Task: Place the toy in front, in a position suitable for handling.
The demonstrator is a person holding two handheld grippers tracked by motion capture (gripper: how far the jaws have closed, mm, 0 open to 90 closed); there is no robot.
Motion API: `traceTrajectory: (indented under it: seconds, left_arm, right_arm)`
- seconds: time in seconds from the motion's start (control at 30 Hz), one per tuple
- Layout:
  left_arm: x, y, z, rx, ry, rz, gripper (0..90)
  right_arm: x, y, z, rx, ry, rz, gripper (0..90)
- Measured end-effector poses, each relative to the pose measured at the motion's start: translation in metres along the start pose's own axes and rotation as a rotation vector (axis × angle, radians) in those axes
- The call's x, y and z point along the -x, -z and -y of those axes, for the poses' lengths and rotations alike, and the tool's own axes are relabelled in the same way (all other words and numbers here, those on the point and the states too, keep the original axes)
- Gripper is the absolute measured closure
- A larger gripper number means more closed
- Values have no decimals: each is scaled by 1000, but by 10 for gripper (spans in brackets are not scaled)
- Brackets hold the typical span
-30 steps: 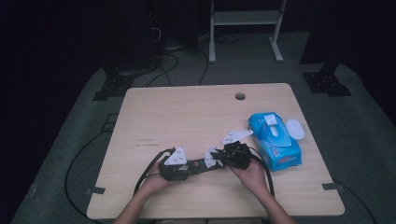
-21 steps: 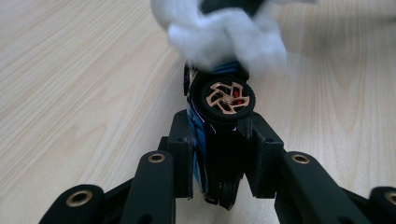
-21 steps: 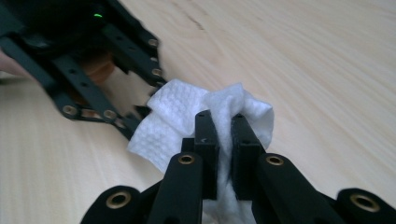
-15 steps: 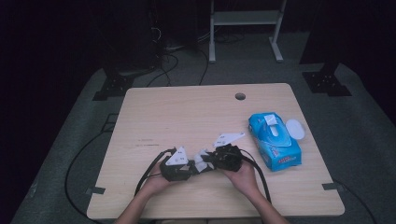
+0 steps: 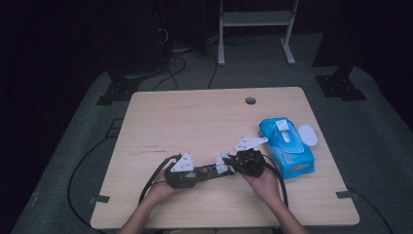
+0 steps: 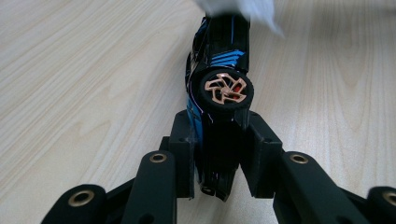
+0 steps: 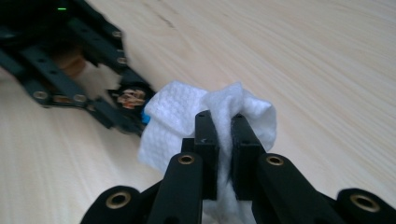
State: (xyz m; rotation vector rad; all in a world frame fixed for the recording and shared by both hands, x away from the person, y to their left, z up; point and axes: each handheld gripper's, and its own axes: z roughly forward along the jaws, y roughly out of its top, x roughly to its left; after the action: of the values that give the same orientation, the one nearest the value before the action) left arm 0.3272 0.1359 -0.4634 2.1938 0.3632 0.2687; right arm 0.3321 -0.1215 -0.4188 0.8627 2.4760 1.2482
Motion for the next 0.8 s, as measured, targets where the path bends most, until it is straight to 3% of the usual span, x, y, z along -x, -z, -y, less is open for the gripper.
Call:
traceTrajectory:
  seconds: [0.07, 0.17, 0.23, 0.4, 0.47, 0.57, 0.67, 0.8]
  left_arm:
    - [0, 0, 0, 0, 0, 1, 684]
    - [-1, 1, 1, -2, 5, 3, 685]
    - [-2, 2, 1, -2, 1, 0, 688]
    - [-2, 3, 1, -2, 4, -11, 698]
    - [-2, 3, 1, -4, 1, -12, 698]
    - [-2, 3, 1, -5, 2, -11, 698]
    - [-3, 4, 2, -4, 4, -8, 699]
    - [-3, 4, 2, -1, 7, -10, 702]
  right_arm:
    - [-11, -7, -2, 11, 28, -30, 832]
    - [-16, -9, -6, -5, 62, -40, 832]
    - [-9, -6, -5, -10, 46, -27, 832]
    - [13, 10, 3, -19, 14, 76, 832]
    - [16, 11, 6, -6, -20, 57, 832]
    - [9, 6, 5, 8, 1, 17, 831]
    - [8, 5, 3, -2, 16, 14, 831]
    - [26, 13, 10, 13, -72, 22, 831]
